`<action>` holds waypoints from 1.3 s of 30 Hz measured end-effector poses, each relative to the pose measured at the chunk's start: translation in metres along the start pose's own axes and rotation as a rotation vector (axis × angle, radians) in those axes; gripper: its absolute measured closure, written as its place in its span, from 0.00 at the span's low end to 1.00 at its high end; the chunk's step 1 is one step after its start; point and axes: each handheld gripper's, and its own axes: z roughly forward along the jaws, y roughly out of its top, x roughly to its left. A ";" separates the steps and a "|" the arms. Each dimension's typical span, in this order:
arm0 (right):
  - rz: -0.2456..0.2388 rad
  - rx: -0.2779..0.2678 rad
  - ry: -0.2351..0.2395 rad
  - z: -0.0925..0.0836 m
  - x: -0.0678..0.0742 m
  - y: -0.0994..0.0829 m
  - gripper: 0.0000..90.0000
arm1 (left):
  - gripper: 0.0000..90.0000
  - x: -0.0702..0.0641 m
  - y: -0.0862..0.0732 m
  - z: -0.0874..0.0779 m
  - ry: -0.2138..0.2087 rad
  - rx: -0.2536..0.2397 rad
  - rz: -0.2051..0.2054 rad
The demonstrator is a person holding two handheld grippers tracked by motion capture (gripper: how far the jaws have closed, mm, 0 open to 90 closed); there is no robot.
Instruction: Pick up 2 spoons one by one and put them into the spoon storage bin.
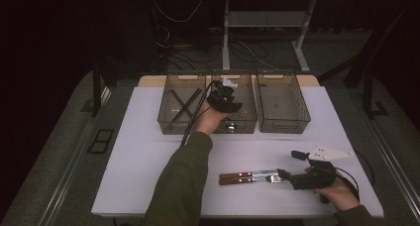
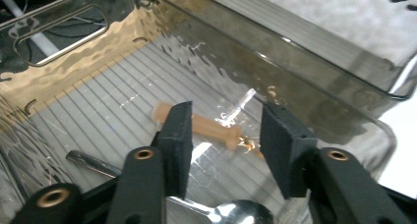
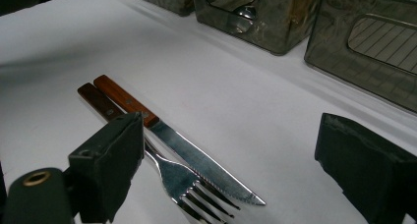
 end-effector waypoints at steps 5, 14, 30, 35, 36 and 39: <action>-0.001 0.003 -0.002 0.001 0.000 0.000 0.13 | 0.50 -0.004 -0.005 -0.015 -0.041 -0.049 0.002; -0.004 -0.002 -0.003 0.001 -0.001 -0.001 0.13 | 0.41 -0.016 -0.030 -0.053 -0.066 -0.112 0.037; -0.005 0.000 0.000 0.003 -0.001 -0.001 0.13 | 0.24 -0.026 -0.092 -0.109 -0.069 -0.130 0.037; -0.006 0.002 -0.002 0.004 -0.001 -0.002 0.13 | 0.18 -0.027 -0.113 -0.122 -0.065 -0.140 0.026; -0.005 0.003 -0.003 0.004 -0.001 -0.002 0.13 | 0.18 -0.027 -0.117 -0.125 -0.063 -0.142 0.027; -0.002 0.004 -0.004 0.004 -0.002 -0.002 0.13 | 0.17 -0.027 -0.130 -0.132 -0.050 -0.143 0.021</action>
